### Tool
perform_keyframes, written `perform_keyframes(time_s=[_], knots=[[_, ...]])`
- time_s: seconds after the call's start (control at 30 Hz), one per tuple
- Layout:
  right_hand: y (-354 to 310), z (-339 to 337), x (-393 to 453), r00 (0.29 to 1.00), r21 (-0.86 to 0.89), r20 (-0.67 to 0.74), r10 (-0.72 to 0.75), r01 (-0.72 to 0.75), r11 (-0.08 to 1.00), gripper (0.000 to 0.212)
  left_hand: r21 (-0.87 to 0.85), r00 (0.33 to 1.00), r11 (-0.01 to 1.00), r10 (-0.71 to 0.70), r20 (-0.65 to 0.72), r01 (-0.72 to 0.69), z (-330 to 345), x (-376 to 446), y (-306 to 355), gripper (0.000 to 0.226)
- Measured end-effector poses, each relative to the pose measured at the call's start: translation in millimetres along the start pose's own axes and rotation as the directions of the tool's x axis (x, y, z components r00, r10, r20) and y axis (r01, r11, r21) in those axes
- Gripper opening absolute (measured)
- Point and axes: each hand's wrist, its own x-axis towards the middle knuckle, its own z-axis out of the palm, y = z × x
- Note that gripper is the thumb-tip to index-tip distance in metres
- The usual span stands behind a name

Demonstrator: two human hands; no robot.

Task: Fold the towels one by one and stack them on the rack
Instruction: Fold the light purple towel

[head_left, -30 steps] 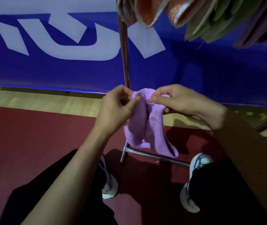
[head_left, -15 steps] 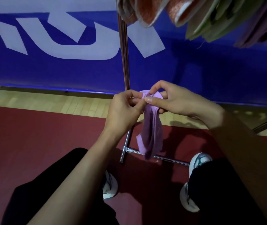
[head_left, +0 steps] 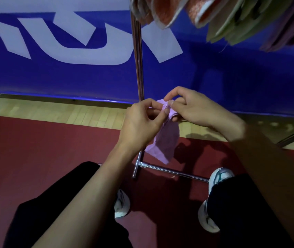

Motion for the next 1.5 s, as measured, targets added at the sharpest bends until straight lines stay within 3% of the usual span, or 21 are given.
perform_keyframes(time_s=[0.1,0.3,0.43,0.7,0.83,1.0,1.23,1.5], knots=[[-1.1,1.5,0.6,1.000,-0.092,-0.011,-0.012,0.010,0.996,0.019,0.048,0.998,0.997,0.054,-0.012,-0.053,4.3,-0.6,-3.0,0.016],[-4.7,-9.8,2.3,0.997,0.135,0.042,0.063,-0.068,0.988,0.041,0.032,0.997,0.997,0.075,-0.010,-0.074,2.8,4.5,-4.6,0.015],[0.6,-8.9,1.9,0.997,-0.027,0.060,-0.037,0.039,0.999,0.028,0.073,0.997,0.994,0.079,-0.013,-0.078,4.9,3.8,-5.2,0.016],[0.2,-5.4,3.1,0.998,-0.053,0.011,-0.063,0.064,0.997,0.004,0.082,0.996,0.995,0.066,-0.053,-0.061,6.2,3.1,-2.1,0.022],[3.6,-1.9,7.5,0.997,-0.132,-0.037,-0.062,0.057,0.990,0.011,0.056,0.998,0.997,0.054,-0.042,-0.052,5.4,2.1,-1.2,0.022],[3.4,-0.3,8.9,0.998,-0.104,-0.059,-0.008,0.002,0.995,0.017,0.065,0.999,0.996,0.052,0.005,-0.052,4.2,2.6,-3.9,0.022],[1.0,-3.8,5.1,0.999,-0.020,0.036,0.033,-0.032,0.999,0.011,0.055,0.996,0.997,0.041,0.077,-0.046,0.1,4.7,-4.7,0.017],[-2.3,3.2,3.0,0.999,0.000,0.002,0.044,-0.044,0.999,0.015,0.105,0.999,0.994,0.032,0.011,-0.033,-0.4,5.9,-7.1,0.023]])
